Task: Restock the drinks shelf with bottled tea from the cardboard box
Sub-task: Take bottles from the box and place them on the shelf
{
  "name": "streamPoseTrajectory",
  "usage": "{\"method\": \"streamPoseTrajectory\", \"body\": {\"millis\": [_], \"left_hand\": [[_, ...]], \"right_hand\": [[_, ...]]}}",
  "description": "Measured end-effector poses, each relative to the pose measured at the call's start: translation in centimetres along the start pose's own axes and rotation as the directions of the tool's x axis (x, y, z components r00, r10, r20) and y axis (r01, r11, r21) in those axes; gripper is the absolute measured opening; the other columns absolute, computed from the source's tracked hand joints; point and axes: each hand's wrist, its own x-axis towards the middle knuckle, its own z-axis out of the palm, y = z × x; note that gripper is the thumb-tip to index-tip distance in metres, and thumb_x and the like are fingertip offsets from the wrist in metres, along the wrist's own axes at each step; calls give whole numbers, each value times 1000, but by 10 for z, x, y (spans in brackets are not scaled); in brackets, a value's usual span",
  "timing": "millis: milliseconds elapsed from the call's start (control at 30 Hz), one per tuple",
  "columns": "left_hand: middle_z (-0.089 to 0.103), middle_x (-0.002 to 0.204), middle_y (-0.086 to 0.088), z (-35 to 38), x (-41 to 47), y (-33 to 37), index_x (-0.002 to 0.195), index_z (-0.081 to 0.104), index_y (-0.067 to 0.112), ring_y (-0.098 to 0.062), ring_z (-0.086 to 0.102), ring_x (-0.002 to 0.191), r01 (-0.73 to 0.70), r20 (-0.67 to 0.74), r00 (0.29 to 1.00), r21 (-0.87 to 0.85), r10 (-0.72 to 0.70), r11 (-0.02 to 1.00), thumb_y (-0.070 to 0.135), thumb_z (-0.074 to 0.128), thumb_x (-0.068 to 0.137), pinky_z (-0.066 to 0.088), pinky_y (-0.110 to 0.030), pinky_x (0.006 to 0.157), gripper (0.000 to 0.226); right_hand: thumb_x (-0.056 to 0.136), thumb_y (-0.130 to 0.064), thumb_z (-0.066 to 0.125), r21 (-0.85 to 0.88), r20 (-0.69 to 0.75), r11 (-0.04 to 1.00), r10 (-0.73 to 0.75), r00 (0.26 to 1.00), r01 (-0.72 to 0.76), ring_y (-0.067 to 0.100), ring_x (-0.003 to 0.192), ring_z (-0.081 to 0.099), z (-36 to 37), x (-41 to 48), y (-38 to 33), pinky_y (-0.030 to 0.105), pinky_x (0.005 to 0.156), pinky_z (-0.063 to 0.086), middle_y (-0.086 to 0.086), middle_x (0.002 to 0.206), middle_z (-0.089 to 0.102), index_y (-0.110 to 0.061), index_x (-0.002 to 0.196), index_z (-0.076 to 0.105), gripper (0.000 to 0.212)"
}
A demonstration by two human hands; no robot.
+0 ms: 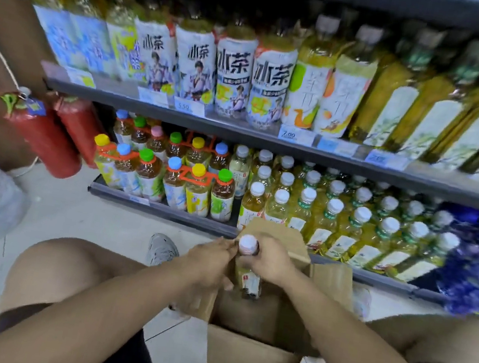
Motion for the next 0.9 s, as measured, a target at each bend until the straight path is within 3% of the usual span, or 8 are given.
{"method": "streamPoseTrajectory", "body": {"millis": [100, 233, 333, 433, 533, 700, 800, 900], "left_hand": [[58, 140, -3, -27, -20, 29, 150, 29, 24, -23, 56, 127, -79, -193, 981, -333, 13, 940, 40, 82, 77, 48, -39, 102, 92], [63, 127, 1, -94, -54, 65, 148, 32, 25, -20, 61, 115, -204, -474, 878, -497, -68, 843, 33, 79, 83, 48, -32, 88, 80], [63, 130, -5, -153, -74, 81, 149, 31, 21, -24, 60, 118, -274, -582, 809, -498, -82, 822, 31, 79, 83, 42, -27, 79, 83], [64, 118, 7, -216, -93, 91, 131, 42, 28, -11, 62, 108, -334, -644, 761, -491, -77, 804, 33, 82, 79, 50, -22, 84, 66], [66, 111, 10, -279, -108, 99, 123, 47, 27, -6, 64, 99, -400, -739, 670, -441, -71, 804, 37, 83, 74, 54, -34, 89, 62], [60, 102, 21, -373, -124, 115, 121, 39, 40, 3, 61, 87, -524, -850, 526, -356, -35, 774, 33, 82, 80, 45, -16, 62, 60], [64, 111, 17, -420, -122, 120, 125, 43, 37, 3, 61, 96, -602, -894, 448, -328, -33, 728, 26, 83, 81, 45, -13, 66, 60], [64, 113, 15, -459, -115, 123, 126, 45, 33, -2, 62, 103, -657, -920, 389, -315, -50, 685, 18, 86, 77, 44, -6, 71, 65]], "right_hand": [[76, -36, 81, 31, -150, 998, -58, 987, 63, 15, 80, 63, -61, -21, -37, 34, 67, 49, -3, 85, 69, -20, 90, 67, 26], [77, -38, 80, 40, -319, 985, -148, 936, 169, 14, 77, 63, -141, -47, -100, 32, 66, 47, -3, 83, 70, -18, 90, 68, 27], [73, -41, 81, 22, -395, 960, -248, 885, 278, 4, 71, 61, -194, -61, -145, 26, 62, 44, -8, 78, 69, -26, 84, 67, 23], [75, -39, 82, -3, -469, 934, -316, 825, 357, 3, 82, 63, -242, -75, -188, 25, 70, 49, -10, 88, 70, -25, 96, 69, 28], [75, -39, 82, -63, -553, 904, -384, 740, 423, 4, 93, 61, -290, -82, -226, 24, 80, 49, -12, 101, 68, -25, 110, 68, 40], [80, -42, 79, -216, -598, 833, -525, 606, 509, 2, 96, 58, -361, -78, -275, 9, 75, 42, -13, 107, 63, -27, 121, 63, 46], [82, -38, 78, -280, -662, 783, -576, 479, 555, 0, 97, 56, -398, -72, -291, 3, 79, 41, -14, 105, 61, -24, 119, 65, 42], [85, -35, 75, -331, -759, 753, -571, 314, 569, 3, 99, 58, -426, -58, -284, 20, 89, 48, -12, 105, 61, -21, 111, 68, 30]]}}
